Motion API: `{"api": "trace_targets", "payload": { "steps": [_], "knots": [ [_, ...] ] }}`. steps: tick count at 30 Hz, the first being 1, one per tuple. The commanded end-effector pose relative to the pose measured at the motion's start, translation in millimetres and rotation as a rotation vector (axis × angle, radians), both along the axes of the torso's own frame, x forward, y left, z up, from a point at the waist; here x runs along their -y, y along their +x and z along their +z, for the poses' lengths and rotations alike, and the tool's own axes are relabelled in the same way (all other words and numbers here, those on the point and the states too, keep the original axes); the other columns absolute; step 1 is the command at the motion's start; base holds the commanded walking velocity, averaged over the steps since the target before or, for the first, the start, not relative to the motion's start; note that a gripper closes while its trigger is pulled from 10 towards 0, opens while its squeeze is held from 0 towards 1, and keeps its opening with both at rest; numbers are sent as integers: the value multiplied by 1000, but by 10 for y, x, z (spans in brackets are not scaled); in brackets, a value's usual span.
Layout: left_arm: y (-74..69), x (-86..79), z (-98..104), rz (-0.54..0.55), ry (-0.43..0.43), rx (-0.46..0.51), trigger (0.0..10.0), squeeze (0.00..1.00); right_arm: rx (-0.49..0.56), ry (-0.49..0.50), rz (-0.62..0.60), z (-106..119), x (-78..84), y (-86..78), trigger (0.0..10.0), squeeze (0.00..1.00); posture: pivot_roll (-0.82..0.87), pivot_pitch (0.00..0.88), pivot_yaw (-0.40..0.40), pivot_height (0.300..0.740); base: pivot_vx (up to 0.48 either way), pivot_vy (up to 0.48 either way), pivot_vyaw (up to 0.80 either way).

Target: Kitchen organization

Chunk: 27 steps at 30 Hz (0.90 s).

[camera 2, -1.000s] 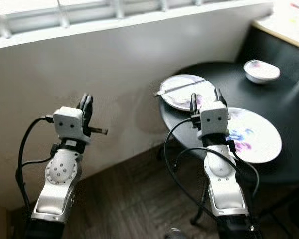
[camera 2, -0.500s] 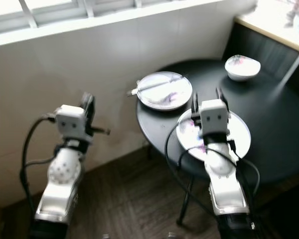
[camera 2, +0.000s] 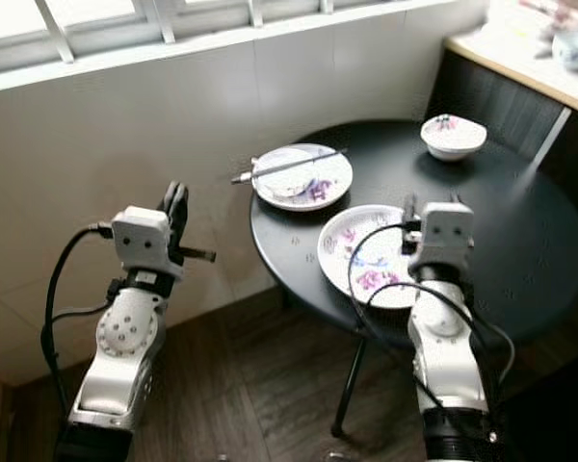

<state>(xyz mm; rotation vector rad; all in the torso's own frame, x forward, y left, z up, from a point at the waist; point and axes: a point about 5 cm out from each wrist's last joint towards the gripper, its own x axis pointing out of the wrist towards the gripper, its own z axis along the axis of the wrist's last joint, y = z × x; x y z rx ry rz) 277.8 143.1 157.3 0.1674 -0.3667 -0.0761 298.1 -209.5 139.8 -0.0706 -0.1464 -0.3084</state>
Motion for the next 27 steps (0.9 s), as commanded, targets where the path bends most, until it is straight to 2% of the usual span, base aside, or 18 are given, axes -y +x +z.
{"api": "trace_targets", "payload": {
  "steps": [1, 7, 12, 14, 22, 27],
  "knots": [
    [-3, -18, -37, 9, 9, -19, 10000, 0, -70, 107, -78, -108, 123, 4, 10000, 0, -3, 23, 5, 740, 0, 0, 0],
    [-3, -10, -46, 6, 8, -23, 10000, 0, -120, 133, -110, -195, 180, -13, 10000, 0, -4, 21, 8, 740, 0, 0, 0],
    [-2, -9, -58, 4, 3, -31, 10000, 0, -114, 70, 2, -148, -2, 25, 10000, 0, -4, 17, 9, 740, 0, 0, 0],
    [8, -14, -73, 6, -1, -49, 10000, 0, -105, 79, 36, -140, -60, 36, 10000, 0, -4, 17, 9, 740, 0, 0, -800],
    [2, -23, -72, 5, -2, -49, 10000, 0, -92, 44, 62, -107, -89, 36, 10000, 0, -1, 27, 5, 740, 0, 480, -800],
    [4, -20, -60, 8, 2, -41, 10000, 0, -98, 40, 44, -109, -43, 33, 10000, 0, -3, 30, 5, 740, 0, 0, -800]
  ]
}}
